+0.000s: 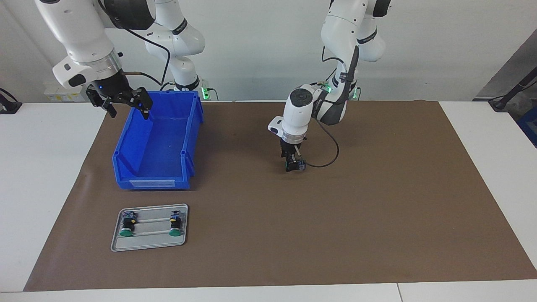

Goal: Place and press button with both arms

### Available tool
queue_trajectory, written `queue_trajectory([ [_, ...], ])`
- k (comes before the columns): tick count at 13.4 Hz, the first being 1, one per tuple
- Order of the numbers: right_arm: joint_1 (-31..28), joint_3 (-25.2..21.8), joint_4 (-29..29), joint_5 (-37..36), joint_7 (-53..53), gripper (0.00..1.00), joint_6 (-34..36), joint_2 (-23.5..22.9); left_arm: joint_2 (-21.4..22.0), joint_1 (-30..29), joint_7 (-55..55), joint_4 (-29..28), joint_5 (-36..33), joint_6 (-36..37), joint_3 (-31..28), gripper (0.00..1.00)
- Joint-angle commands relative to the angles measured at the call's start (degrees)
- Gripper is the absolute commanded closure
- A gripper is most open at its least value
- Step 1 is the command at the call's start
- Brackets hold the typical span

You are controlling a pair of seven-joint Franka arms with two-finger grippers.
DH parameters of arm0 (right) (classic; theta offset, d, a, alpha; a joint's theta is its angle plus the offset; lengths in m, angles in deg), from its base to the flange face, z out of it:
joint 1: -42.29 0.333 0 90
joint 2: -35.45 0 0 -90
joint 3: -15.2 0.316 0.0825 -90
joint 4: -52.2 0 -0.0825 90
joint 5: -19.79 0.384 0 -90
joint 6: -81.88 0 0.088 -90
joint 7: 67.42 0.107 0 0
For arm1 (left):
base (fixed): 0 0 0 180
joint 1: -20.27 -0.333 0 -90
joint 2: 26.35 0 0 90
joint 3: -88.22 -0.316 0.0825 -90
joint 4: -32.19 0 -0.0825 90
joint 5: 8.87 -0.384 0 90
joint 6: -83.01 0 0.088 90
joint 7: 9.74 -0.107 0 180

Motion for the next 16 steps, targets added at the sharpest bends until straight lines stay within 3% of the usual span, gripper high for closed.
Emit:
queue_trajectory([
  [1,-0.3,0.2,1.2,0.1,-1.1,0.0,0.2,1.3,-0.2,0.6,-3.4,-0.5,0.0,-1.6,-0.9,0.26],
  [10,-0.3,0.2,1.2,0.2,-1.1,0.0,0.2,1.3,0.0,-0.3,-10.8,-1.0,0.0,-0.9,-1.0,0.23],
  [16,-0.3,0.2,1.2,0.1,-1.1,0.0,0.2,1.3,0.0,-0.2,-10.6,-1.4,0.0,-0.9,-1.2,0.38],
])
